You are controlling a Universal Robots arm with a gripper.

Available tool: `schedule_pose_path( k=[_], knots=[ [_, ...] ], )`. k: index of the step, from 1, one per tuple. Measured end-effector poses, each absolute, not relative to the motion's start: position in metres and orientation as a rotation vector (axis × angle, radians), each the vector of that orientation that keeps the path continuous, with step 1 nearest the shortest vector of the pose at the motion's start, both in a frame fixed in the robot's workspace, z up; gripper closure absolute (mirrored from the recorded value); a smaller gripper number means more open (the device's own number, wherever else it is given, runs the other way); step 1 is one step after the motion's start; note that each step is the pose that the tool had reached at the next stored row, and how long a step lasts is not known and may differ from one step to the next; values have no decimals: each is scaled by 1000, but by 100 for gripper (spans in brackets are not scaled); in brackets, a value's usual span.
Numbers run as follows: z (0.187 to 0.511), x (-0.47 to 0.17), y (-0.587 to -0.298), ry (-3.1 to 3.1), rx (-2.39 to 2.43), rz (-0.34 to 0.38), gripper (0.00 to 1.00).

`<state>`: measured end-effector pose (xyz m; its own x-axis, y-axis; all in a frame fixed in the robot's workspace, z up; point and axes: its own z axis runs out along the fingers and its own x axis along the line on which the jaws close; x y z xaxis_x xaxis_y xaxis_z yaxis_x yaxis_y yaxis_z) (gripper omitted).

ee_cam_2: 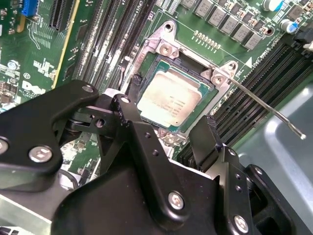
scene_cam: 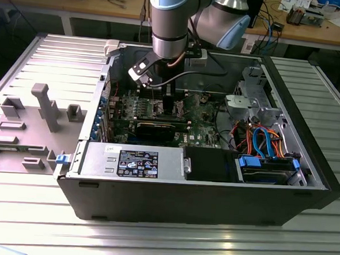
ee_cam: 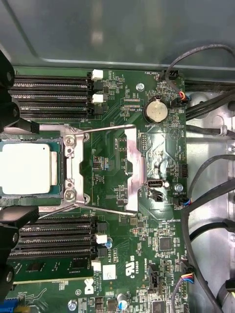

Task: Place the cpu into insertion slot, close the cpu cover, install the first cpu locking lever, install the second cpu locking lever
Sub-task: 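Place the cpu into insertion slot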

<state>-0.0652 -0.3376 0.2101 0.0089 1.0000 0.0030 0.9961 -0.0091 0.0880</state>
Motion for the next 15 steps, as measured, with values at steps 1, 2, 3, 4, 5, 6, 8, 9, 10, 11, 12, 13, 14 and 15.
schedule_pose_path(
  k=[1, 2, 3, 4, 5, 6, 8, 9, 10, 11, 12, 13, 14, 15],
  knots=[
    [211, -65, -338, 2168, 2187, 99, 32],
    [211, -65, -338, 2168, 2187, 99, 32],
    [212, -65, -338, 2168, 2187, 99, 32],
    [212, -65, -338, 2168, 2187, 99, 32],
    [212, -65, -338, 2168, 2187, 99, 32],
    [212, -65, -338, 2168, 2187, 99, 32],
    [212, -65, -338, 2168, 2187, 99, 32],
    [212, -65, -338, 2168, 2187, 99, 32],
    [212, -65, -338, 2168, 2187, 99, 32],
    [212, -65, -338, 2168, 2187, 99, 32],
    [212, -65, -338, 2168, 2187, 99, 32],
    [212, -65, -338, 2168, 2187, 99, 32],
    [212, -65, -338, 2168, 2187, 98, 32],
    [213, -65, -338, 2168, 2187, 98, 32]
  ],
)
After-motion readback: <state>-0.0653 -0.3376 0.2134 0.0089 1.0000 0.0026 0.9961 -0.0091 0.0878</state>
